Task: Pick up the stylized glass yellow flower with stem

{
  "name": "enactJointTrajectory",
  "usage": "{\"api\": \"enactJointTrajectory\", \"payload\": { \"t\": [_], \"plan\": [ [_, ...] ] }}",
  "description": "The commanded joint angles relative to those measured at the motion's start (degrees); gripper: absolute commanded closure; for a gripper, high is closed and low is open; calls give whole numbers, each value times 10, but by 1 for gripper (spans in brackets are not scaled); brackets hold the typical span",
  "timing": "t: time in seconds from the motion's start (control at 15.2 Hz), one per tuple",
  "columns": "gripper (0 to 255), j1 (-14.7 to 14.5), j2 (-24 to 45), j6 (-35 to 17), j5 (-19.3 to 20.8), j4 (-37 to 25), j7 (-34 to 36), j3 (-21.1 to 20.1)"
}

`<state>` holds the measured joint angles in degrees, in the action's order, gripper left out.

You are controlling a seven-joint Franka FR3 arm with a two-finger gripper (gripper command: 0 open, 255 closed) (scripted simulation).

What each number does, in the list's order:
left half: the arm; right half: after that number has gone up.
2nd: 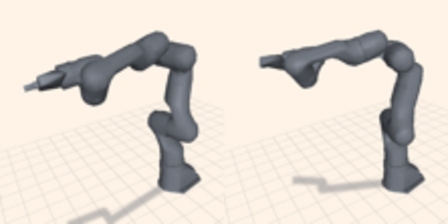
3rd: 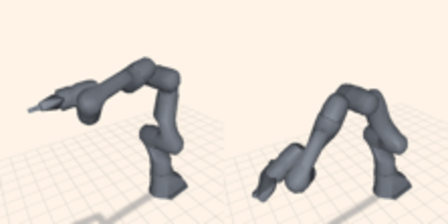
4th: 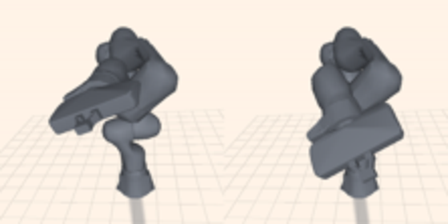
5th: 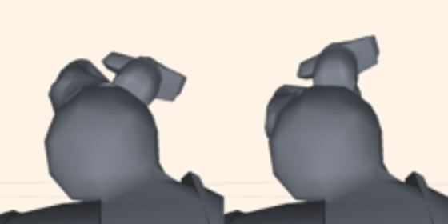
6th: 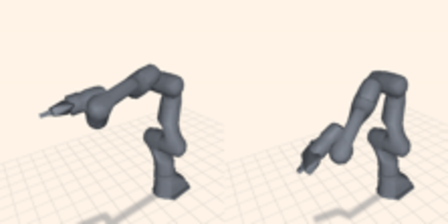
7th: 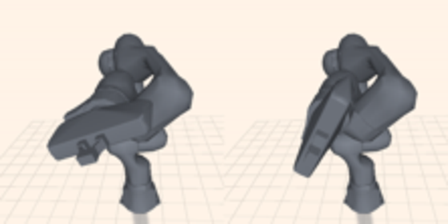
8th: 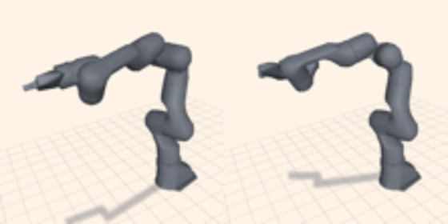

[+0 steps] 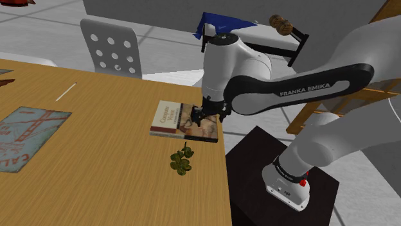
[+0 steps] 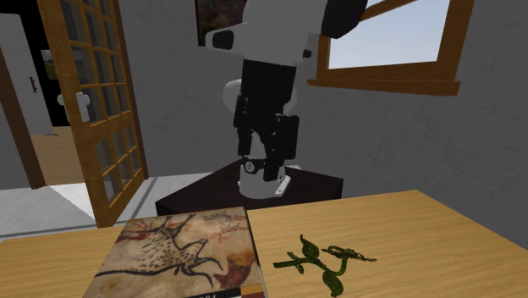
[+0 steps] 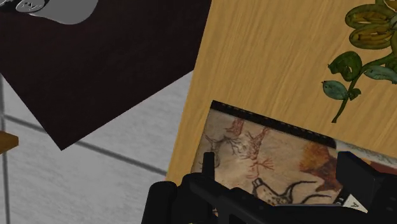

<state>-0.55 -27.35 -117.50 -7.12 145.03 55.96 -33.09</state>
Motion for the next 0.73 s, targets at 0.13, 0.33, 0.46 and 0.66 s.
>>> {"api": "enactJointTrajectory", "payload": {
  "t": [0.13, 0.33, 0.46, 0.66],
  "plan": [
    [0, 26, 94, -49, 30, -30, 106, -72],
    [0, 52, 179, -78, 85, -62, 201, -122],
    [0, 64, 246, -89, 142, -89, 274, -149],
    [0, 61, 285, -105, 180, -94, 313, -150]
  ]
}}
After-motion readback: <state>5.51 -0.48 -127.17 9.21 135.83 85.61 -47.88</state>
